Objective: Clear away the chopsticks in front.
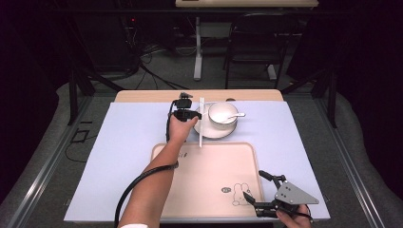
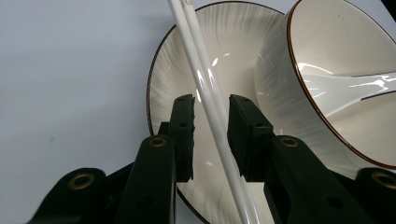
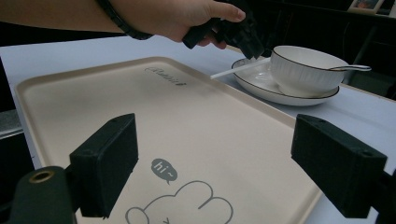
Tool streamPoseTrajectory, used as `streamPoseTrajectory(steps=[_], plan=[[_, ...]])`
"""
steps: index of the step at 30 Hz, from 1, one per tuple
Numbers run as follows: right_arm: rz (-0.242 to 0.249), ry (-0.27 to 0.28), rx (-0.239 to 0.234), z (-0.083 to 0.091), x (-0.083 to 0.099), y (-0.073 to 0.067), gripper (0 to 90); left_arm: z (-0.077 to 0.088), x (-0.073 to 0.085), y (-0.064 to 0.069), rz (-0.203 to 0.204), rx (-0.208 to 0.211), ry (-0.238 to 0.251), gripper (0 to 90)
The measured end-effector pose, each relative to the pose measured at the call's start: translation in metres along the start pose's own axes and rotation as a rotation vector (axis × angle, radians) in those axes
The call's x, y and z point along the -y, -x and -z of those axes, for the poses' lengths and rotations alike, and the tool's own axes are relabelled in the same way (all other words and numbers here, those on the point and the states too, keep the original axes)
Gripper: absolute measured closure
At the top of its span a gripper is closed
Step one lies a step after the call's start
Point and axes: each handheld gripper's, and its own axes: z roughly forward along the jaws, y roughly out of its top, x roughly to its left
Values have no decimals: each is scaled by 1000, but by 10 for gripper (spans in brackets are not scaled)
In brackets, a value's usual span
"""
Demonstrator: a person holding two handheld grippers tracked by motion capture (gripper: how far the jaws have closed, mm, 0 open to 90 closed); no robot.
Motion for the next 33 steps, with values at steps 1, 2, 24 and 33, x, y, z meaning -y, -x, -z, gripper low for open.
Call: streamPoseTrajectory(steps=[1, 2, 24, 33], plan=[[2, 1, 1, 0, 0, 0, 145, -1, 0, 0, 8, 1, 0, 720], [0, 0, 0, 0, 0, 0, 144, -3, -1, 0, 8, -5, 1, 719], [-3, 4, 1, 1, 0, 0, 144, -15, -1, -5, 85, -23, -31, 787], [-1, 5, 0, 1, 0, 0, 145, -19, -1, -5, 104, -37, -52, 814]])
